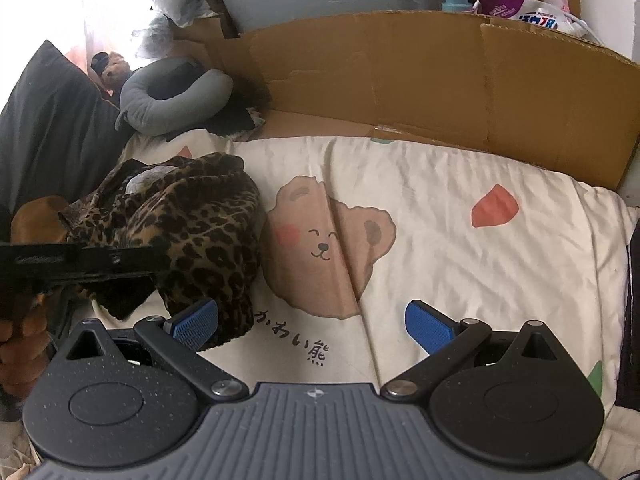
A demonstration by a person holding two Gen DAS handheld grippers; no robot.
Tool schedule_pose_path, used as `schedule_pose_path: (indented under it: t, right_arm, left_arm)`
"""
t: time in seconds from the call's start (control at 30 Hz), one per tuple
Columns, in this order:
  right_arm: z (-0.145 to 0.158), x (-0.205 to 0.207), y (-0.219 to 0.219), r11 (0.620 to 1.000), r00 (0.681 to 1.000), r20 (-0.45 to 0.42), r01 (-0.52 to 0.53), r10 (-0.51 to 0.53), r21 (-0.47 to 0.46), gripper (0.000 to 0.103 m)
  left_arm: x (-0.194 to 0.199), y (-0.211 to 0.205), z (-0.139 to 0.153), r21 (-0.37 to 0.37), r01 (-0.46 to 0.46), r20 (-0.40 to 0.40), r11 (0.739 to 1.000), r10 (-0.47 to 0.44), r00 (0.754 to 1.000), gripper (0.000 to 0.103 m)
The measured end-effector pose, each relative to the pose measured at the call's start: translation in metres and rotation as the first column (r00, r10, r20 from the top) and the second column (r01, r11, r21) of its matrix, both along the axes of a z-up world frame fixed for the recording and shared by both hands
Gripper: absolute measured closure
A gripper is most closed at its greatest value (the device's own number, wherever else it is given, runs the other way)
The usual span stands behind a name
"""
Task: Fold clothes
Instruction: 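Lift the leopard-print garment out of the pile with the left tool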
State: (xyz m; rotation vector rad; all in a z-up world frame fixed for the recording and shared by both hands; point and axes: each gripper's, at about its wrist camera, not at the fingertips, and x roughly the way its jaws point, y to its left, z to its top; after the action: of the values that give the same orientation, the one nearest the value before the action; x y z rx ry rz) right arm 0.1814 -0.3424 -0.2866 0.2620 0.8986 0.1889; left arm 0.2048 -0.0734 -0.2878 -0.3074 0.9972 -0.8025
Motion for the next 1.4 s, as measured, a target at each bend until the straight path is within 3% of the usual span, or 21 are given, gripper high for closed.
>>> schedule_pose_path:
  t: [0.17,0.3,0.43,0.53,0.67,0.77,0.9,1.03,1.13,1.2,1.27,1.33,1.4]
  right_arm:
    - [-0.001,-0.001,0.001,1.000,1.000,0.009,0.006,-0.006,-0.005,0.001]
    - [0.000,-0.002,0.004,1.000,1.000,0.018,-0.001,0.001,-0.010,0.000]
    - [0.001,-0.002,0.008,0.999,1.000,0.028,-0.013,0.014,-0.032,0.001]
    - [0.001,-0.001,0.011,0.998,0.999,0.033,-0.016,0.017,-0.059,0.001]
    - [0.000,0.000,0.011,0.998,0.999,0.036,-0.005,0.007,-0.063,0.001]
    - [0.002,0.000,0.014,0.997,0.999,0.048,-0.014,0.018,-0.076,0.001]
    - [0.003,-0.001,0.017,0.995,0.997,0.061,-0.031,0.037,-0.095,0.001]
    - [0.001,-0.002,0.017,0.994,0.998,0.058,-0.034,0.041,-0.106,0.001]
    - [0.001,-0.002,0.015,0.994,0.998,0.055,-0.035,0.041,-0.103,0.001]
    - [0.001,-0.002,0.013,0.995,0.998,0.052,-0.034,0.039,-0.097,0.001]
    - [0.001,-0.002,0.011,0.996,0.998,0.050,-0.033,0.038,-0.086,0.001]
    - [0.001,-0.002,0.009,0.997,0.998,0.046,-0.032,0.035,-0.073,0.001]
    - [0.000,-0.001,0.006,0.998,0.999,0.043,-0.028,0.031,-0.059,0.001]
  left_arm:
    - [0.000,0.034,0.015,0.046,-0.099,0.061,0.994,0.096,0.993,0.043]
    - [0.015,0.064,0.026,0.114,-0.206,0.125,0.972,0.192,0.973,0.039]
    - [0.039,0.102,0.033,0.134,-0.340,0.136,0.931,0.322,0.937,0.026]
    - [0.057,0.118,0.036,0.173,-0.411,0.170,0.895,0.384,0.907,0.025]
    - [0.077,0.133,0.030,0.243,-0.516,0.223,0.821,0.470,0.854,0.025]
    - [0.091,0.142,0.022,0.298,-0.556,0.248,0.776,0.500,0.830,0.025]
    - [0.105,0.150,0.005,0.334,-0.583,0.269,0.740,0.519,0.812,0.024]
    - [0.118,0.148,-0.014,0.387,-0.552,0.262,0.739,0.486,0.834,0.025]
    - [0.124,0.147,-0.024,0.392,-0.540,0.254,0.744,0.477,0.841,0.031]
    - [0.124,0.146,-0.025,0.375,-0.549,0.258,0.747,0.485,0.836,0.045]
    - [0.122,0.143,-0.024,0.392,-0.539,0.269,0.746,0.467,0.842,0.098]
    - [0.120,0.139,-0.023,0.410,-0.528,0.279,0.744,0.449,0.849,0.099]
    - [0.113,0.137,-0.014,0.385,-0.540,0.309,0.748,0.447,0.839,0.099]
